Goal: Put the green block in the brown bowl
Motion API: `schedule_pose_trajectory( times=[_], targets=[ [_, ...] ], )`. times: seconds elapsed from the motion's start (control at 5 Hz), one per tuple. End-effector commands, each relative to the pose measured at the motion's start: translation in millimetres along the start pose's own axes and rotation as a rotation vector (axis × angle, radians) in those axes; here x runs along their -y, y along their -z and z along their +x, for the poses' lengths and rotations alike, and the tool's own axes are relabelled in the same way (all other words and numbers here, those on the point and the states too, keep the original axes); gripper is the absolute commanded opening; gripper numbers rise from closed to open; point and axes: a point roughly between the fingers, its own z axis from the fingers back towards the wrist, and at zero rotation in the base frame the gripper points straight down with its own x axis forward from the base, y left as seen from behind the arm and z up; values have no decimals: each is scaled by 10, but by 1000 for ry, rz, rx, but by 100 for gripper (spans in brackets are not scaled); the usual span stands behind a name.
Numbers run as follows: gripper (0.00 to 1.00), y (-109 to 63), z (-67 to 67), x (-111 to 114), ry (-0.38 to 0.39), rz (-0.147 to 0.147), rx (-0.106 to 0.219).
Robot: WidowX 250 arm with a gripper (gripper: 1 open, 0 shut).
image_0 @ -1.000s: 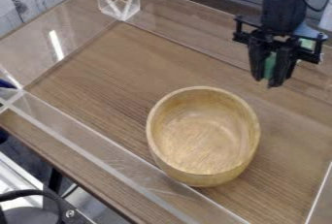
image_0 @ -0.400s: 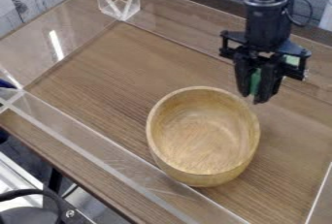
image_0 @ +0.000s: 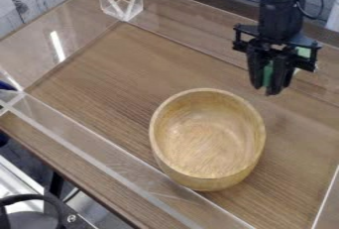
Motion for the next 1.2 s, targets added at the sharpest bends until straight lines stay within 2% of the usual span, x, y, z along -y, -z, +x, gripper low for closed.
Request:
schedule_pose_trajectory(
  times=[0.0,0.2,0.4,0.6,1.0],
  targets=[
    [0,-233,118,9,34,5,55],
    [0,-217,-164,99,67,13,11],
    [0,-123,-141,69,47,56,-2],
    [0,-113,-121,69,25,89,-4],
    [0,-23,-409,0,15,48,-30]
  ],
)
